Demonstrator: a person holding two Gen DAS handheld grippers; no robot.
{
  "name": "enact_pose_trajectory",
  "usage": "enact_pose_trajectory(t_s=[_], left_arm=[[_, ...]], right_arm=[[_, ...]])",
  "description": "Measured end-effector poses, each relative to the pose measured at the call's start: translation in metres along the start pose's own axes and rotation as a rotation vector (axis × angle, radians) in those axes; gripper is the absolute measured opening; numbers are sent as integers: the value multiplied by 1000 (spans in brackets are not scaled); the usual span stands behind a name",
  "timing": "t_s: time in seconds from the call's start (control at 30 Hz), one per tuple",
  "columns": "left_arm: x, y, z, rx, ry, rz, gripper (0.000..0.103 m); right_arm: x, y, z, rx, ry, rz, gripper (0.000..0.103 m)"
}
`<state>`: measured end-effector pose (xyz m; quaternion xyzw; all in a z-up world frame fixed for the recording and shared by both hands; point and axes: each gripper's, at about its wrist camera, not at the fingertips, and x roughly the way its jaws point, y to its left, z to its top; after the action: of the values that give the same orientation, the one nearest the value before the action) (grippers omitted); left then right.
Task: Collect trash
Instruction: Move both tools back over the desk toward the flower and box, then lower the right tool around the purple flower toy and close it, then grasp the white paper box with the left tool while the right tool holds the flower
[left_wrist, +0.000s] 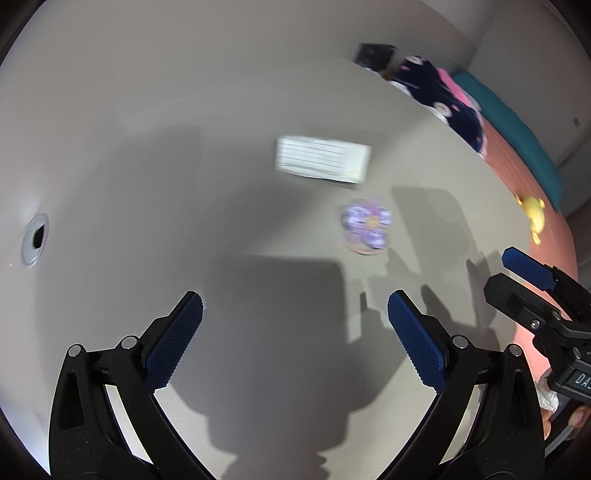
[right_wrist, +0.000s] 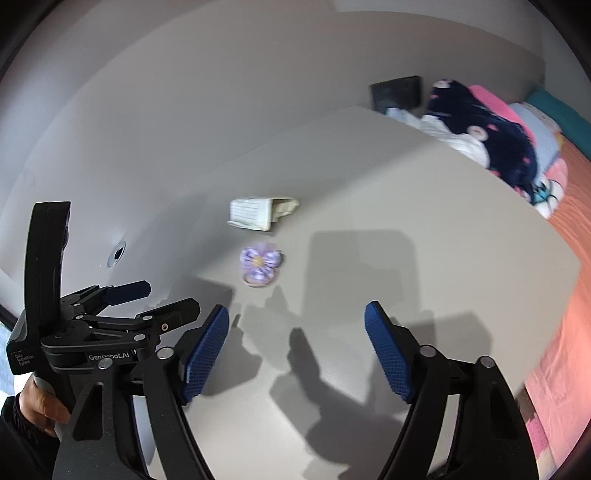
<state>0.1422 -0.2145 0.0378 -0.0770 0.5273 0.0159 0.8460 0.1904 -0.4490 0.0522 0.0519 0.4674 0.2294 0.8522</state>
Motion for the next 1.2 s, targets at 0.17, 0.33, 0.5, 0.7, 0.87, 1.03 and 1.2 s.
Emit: enact_pose_trajectory(t_s=[0.17, 0.33, 0.5, 0.7, 0.87, 1.03, 1.2], left_arm=[[2, 28, 0, -58, 1, 31, 97], [10, 41, 8, -81, 9, 49, 97], [20, 45, 18, -81, 15, 54, 97], [34, 41, 27, -74, 24, 50, 97], [41, 36, 34, -55, 27, 55, 97], [43, 27, 44, -21, 18, 54, 97], [44, 5, 63, 134, -21, 36, 97]], right_arm=[[31, 25, 13, -42, 36, 32, 68], [58, 42, 22, -72, 61, 31, 63], [78, 44, 29, -67, 81, 2, 59], [95, 39, 31, -72, 99, -28, 49], [101, 46, 35, -150, 108, -48, 18], [92, 34, 43, -119, 70, -46, 17], [84, 18, 59, -79, 36, -47, 17]])
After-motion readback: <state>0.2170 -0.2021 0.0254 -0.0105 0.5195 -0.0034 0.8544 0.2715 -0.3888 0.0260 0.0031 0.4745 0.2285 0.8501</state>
